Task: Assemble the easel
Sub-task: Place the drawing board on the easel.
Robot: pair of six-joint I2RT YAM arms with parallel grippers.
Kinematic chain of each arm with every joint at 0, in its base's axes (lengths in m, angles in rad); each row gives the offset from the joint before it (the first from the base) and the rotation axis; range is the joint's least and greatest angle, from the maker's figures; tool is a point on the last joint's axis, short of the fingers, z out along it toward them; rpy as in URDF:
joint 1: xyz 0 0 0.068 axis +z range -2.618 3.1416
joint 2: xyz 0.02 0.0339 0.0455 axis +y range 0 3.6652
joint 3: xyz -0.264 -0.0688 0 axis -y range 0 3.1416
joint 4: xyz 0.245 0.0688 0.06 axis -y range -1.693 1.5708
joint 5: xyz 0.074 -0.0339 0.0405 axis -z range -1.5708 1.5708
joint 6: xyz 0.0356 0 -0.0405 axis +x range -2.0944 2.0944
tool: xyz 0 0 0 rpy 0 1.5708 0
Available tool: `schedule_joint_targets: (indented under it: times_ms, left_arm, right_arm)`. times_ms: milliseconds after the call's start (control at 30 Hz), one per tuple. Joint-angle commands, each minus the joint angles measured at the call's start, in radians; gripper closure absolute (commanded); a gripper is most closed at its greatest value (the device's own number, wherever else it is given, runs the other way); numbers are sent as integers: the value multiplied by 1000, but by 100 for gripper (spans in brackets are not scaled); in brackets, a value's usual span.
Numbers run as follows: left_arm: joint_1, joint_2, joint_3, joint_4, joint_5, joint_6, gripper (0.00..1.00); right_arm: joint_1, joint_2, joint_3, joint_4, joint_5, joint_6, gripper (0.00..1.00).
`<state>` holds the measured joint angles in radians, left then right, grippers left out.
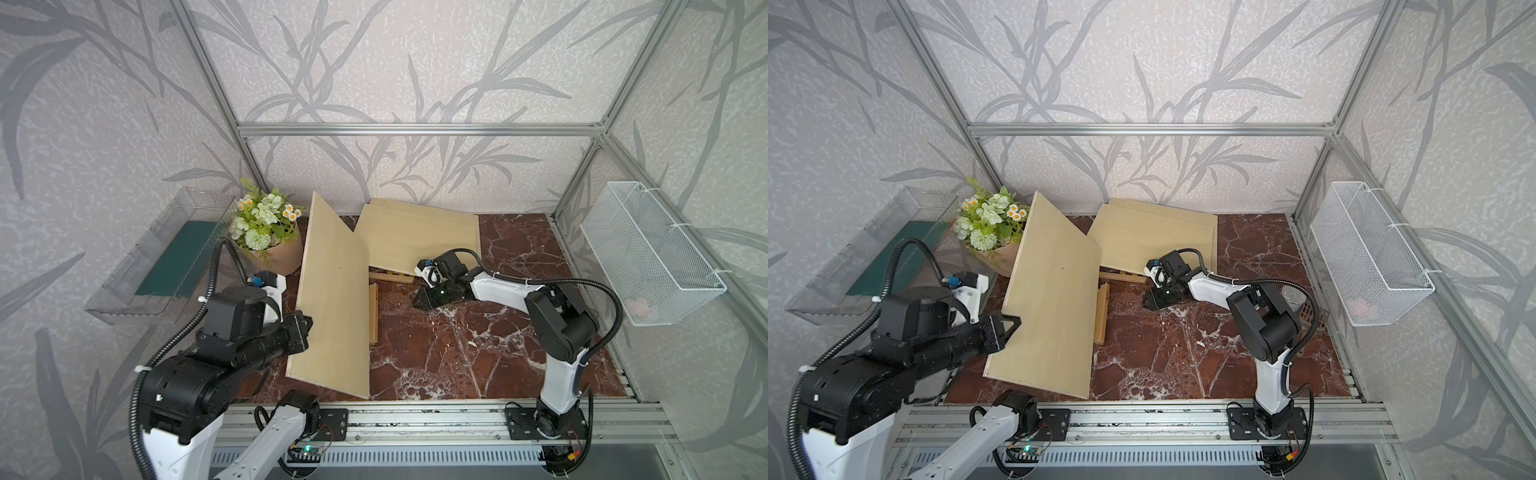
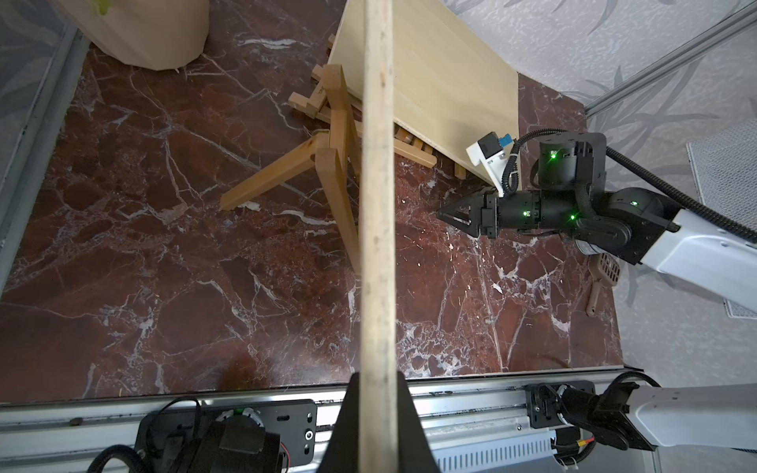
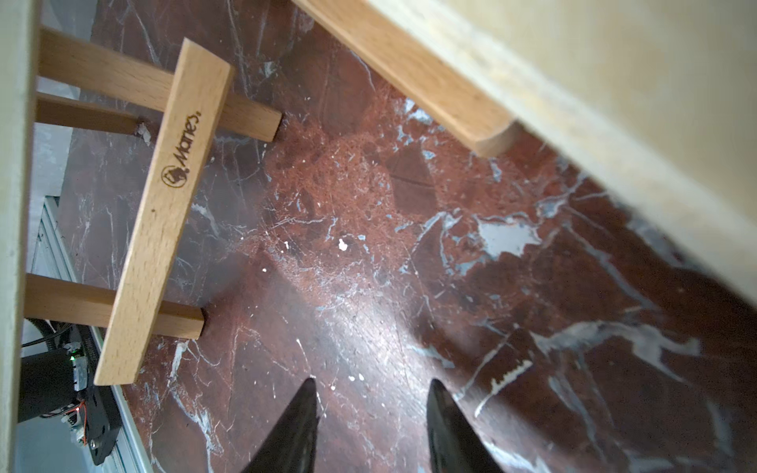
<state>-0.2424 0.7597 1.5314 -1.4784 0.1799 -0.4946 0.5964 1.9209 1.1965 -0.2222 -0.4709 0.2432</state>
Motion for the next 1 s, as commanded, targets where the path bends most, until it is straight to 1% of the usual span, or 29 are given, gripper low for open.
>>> schedule_joint_targets:
  times_ms: [0,167,400,533,600,733,967]
  left_arm:
    - [2,-28,85,18,19,-14,100]
    - [2,-6,170,-127,49,2,100]
    - [5,-5,188,-208,33,8,100]
    - [6,13,262,-281,26,45,100]
    - [8,13,291,-308,29,44,100]
    - [18,-28,233,-312,62,25,100]
    - [33,-110,135,-313,38,9,100]
  right_arm:
    - [1,-21,-1,-27,14,7,56]
    - [0,3,19,-29,18,13,56]
    - [1,10,22,-16,13,28,56]
    - [0,13,21,-21,11,23,56]
    - [1,14,25,-26,15,18,56]
    - [1,21,35,-32,18,15,56]
    - [0,12,25,-19,28,31,56]
